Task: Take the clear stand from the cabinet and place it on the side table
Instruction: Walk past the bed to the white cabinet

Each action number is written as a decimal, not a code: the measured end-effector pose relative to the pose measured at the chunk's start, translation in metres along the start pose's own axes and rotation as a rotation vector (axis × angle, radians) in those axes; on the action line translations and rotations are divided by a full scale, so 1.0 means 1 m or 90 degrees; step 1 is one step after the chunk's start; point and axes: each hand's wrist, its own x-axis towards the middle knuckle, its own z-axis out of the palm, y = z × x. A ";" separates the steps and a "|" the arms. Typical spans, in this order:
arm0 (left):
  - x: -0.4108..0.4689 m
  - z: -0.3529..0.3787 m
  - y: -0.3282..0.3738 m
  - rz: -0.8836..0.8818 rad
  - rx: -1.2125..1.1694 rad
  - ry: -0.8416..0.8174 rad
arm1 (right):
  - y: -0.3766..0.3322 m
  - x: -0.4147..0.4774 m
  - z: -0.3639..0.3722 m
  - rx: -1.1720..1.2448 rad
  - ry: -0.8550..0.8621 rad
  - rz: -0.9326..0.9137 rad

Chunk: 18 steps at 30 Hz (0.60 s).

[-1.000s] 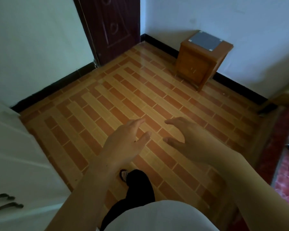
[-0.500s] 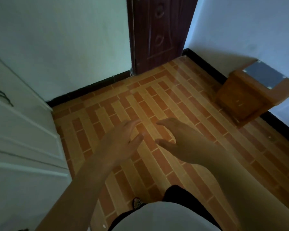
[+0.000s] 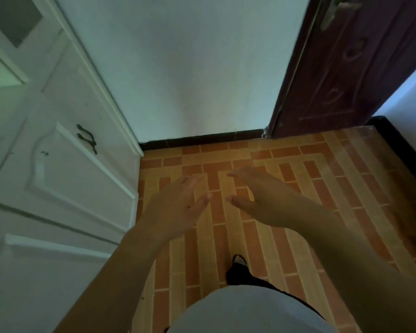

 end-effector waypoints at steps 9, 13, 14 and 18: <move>0.101 -0.034 -0.028 -0.119 -0.060 0.066 | 0.007 0.144 -0.052 -0.037 -0.070 -0.113; 0.133 -0.053 -0.063 -0.168 -0.067 0.091 | -0.002 0.206 -0.048 -0.074 -0.105 -0.160; 0.142 -0.060 -0.073 -0.174 -0.071 0.094 | -0.007 0.223 -0.049 -0.080 -0.105 -0.173; 0.177 -0.090 -0.116 -0.197 -0.083 0.114 | -0.032 0.288 -0.054 -0.069 -0.134 -0.195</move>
